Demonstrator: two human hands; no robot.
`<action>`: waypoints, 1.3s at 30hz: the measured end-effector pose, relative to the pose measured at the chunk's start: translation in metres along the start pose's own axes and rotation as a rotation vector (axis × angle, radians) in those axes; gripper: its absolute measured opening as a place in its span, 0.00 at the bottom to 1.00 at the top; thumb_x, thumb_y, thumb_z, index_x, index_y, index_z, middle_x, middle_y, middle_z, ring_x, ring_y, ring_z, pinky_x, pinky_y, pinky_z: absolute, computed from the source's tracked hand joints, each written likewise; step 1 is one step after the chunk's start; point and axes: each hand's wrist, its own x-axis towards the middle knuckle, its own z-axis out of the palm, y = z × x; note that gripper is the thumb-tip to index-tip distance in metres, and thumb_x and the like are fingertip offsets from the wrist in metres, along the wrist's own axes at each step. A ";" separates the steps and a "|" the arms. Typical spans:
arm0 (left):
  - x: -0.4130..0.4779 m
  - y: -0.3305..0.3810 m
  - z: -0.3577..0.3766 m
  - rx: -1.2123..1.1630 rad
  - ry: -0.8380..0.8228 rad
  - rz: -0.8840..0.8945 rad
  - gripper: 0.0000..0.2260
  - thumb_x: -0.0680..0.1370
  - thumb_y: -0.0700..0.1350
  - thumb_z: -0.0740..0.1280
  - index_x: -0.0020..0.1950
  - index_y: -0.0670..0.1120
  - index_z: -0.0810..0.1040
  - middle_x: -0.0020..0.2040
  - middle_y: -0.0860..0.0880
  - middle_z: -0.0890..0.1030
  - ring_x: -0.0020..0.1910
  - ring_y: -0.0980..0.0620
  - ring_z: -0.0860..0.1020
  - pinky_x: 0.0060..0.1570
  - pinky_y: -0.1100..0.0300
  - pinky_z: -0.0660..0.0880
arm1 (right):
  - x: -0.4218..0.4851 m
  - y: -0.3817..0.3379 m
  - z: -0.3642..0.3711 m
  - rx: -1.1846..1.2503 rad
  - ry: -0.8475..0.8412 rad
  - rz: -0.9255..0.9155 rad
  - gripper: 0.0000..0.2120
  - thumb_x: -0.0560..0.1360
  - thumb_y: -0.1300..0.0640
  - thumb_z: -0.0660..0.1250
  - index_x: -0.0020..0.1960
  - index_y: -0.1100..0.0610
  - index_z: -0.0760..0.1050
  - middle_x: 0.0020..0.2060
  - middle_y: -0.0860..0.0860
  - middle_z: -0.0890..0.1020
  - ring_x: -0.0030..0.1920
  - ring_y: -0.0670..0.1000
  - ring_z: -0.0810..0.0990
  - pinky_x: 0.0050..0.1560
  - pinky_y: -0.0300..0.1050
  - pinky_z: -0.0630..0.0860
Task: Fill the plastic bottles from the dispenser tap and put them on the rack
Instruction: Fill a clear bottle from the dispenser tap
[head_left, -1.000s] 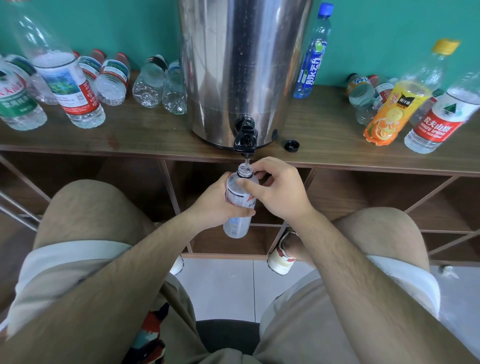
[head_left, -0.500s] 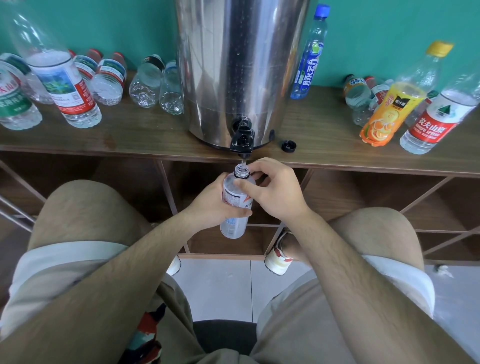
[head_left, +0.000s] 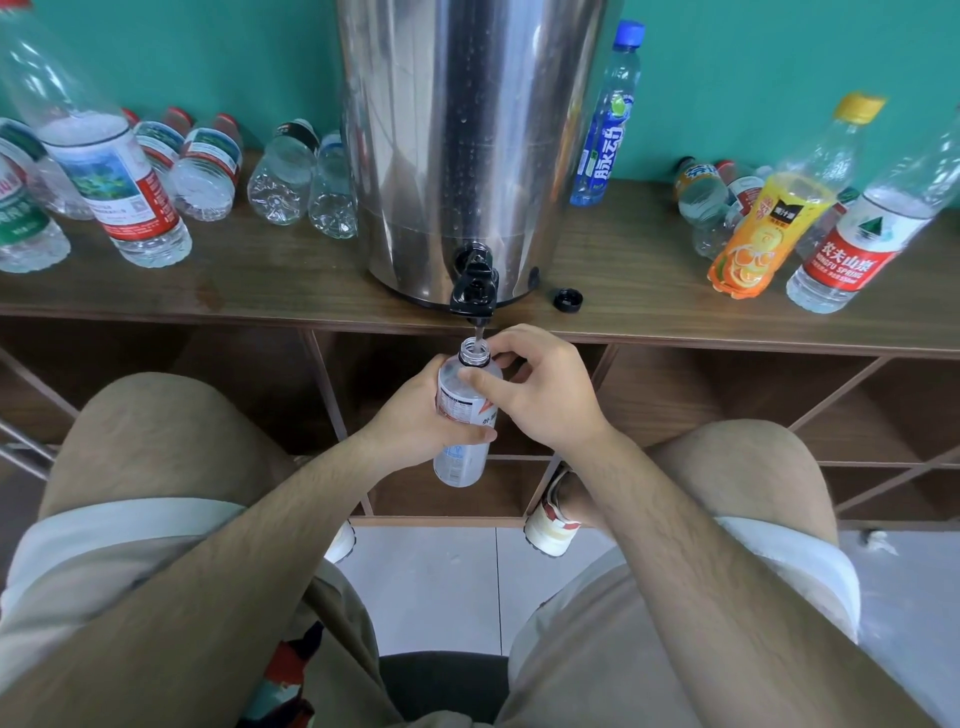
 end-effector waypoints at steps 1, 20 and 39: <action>0.000 0.001 0.000 0.002 0.001 0.004 0.34 0.69 0.44 0.83 0.69 0.57 0.71 0.58 0.58 0.82 0.57 0.63 0.81 0.51 0.67 0.75 | 0.000 0.000 0.000 0.000 0.001 -0.001 0.11 0.74 0.54 0.79 0.54 0.57 0.86 0.47 0.49 0.85 0.46 0.48 0.81 0.43 0.35 0.74; 0.001 0.001 0.001 0.015 0.010 -0.006 0.35 0.68 0.45 0.83 0.67 0.60 0.69 0.58 0.60 0.80 0.57 0.62 0.80 0.49 0.70 0.73 | 0.000 0.001 0.001 -0.004 0.004 -0.004 0.11 0.74 0.53 0.79 0.53 0.57 0.86 0.46 0.47 0.84 0.45 0.45 0.80 0.42 0.29 0.71; -0.002 0.005 0.000 0.012 0.008 -0.007 0.33 0.68 0.45 0.83 0.66 0.59 0.70 0.58 0.58 0.81 0.58 0.58 0.80 0.54 0.64 0.76 | -0.001 0.000 0.000 0.017 -0.011 0.019 0.11 0.74 0.54 0.79 0.54 0.57 0.86 0.46 0.48 0.84 0.45 0.47 0.81 0.42 0.34 0.73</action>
